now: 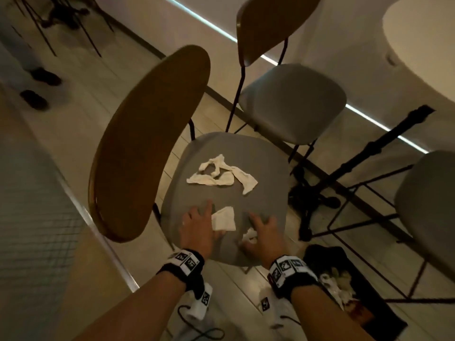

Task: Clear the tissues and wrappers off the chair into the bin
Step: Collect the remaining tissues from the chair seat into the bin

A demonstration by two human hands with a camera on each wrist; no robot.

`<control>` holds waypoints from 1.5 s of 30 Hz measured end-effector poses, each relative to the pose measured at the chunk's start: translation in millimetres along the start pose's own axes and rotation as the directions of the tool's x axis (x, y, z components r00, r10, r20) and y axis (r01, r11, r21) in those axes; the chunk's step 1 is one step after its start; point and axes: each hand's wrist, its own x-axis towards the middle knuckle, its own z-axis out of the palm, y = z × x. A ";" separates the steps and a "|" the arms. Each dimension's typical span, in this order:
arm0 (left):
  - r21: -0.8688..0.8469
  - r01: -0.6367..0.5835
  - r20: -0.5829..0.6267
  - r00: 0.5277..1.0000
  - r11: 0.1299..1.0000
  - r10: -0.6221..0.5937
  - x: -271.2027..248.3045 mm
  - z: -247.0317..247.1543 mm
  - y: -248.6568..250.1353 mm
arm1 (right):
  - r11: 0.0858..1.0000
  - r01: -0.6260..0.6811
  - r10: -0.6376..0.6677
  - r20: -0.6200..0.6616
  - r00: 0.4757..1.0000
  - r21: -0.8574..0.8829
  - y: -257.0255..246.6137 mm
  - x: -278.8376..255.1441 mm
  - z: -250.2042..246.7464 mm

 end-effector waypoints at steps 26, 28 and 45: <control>-0.543 -0.060 0.129 0.980 0.838 0.153 -72.1 -0.8 -93.3 | 0.944 0.210 -0.208 -0.036 0.978 0.256 -76.5 75.3 -8.6; -0.593 -0.016 0.144 0.982 0.805 0.126 -69.0 -11.2 -68.2 | 0.914 0.248 -0.222 -0.114 0.968 0.322 -36.3 44.9 -16.8; -0.113 -0.320 0.748 0.596 0.941 0.292 -86.2 333.9 386.1 | 0.555 -0.608 0.571 0.272 0.775 0.567 549.1 -98.5 112.2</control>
